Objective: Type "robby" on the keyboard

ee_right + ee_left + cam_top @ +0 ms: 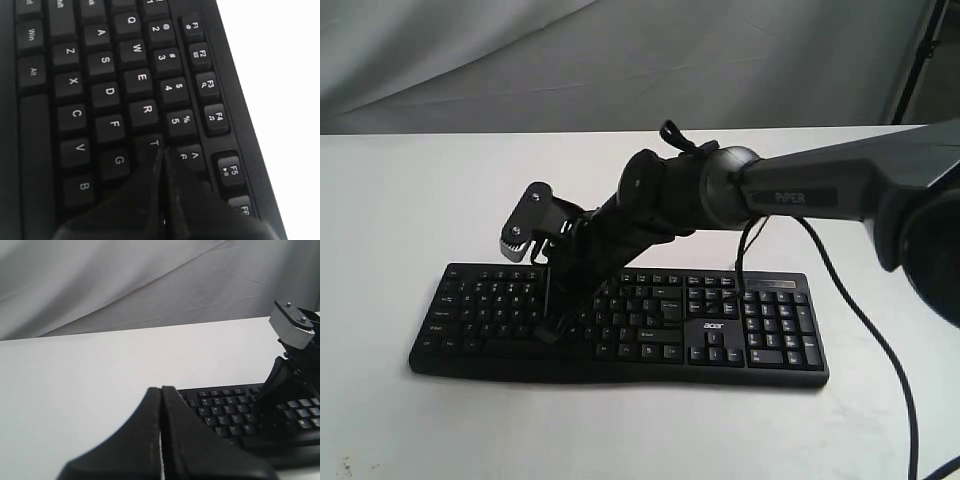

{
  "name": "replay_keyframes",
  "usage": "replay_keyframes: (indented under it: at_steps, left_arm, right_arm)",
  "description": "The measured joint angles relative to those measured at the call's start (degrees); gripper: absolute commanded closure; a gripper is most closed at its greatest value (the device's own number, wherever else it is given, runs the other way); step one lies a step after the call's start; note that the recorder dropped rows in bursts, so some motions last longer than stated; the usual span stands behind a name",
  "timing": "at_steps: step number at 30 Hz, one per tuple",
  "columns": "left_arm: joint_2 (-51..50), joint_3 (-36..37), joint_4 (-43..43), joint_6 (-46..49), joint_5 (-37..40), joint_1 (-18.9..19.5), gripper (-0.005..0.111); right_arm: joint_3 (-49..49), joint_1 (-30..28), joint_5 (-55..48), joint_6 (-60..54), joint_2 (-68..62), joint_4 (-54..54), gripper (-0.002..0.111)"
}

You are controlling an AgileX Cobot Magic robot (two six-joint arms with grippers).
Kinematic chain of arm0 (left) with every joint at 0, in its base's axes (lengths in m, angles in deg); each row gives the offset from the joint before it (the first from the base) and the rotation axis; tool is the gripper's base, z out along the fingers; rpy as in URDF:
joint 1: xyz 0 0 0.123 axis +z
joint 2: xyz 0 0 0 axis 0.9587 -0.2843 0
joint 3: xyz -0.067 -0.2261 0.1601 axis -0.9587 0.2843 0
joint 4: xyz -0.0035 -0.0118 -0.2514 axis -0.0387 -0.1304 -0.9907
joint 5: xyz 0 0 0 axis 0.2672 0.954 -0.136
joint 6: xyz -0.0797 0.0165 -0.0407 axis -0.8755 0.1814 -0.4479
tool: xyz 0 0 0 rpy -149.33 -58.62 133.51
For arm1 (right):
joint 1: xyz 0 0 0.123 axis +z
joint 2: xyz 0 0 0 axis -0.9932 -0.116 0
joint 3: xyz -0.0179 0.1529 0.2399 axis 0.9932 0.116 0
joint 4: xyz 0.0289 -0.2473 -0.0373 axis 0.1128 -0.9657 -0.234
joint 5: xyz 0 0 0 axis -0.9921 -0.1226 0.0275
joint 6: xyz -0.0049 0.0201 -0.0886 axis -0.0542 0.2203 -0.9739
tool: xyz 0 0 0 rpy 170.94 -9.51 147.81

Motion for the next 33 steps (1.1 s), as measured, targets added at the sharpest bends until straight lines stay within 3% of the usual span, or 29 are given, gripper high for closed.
replay_keyframes:
  at_steps: [23,30,33]
  left_arm:
    - [0.0,0.0,0.0,0.0,0.0,0.0,0.107]
    - [0.0,0.0,0.0,0.0,0.0,0.0,0.107]
    - [0.0,0.0,0.0,0.0,0.0,0.0,0.107]
  right_arm:
    - [0.2,0.0,-0.7,0.0,7.3,-2.8,0.108]
    - [8.2,0.0,2.8,0.0,19.6,-4.3,0.108]
    - [17.7,0.0,7.7,0.0,32.7,-3.8,0.108]
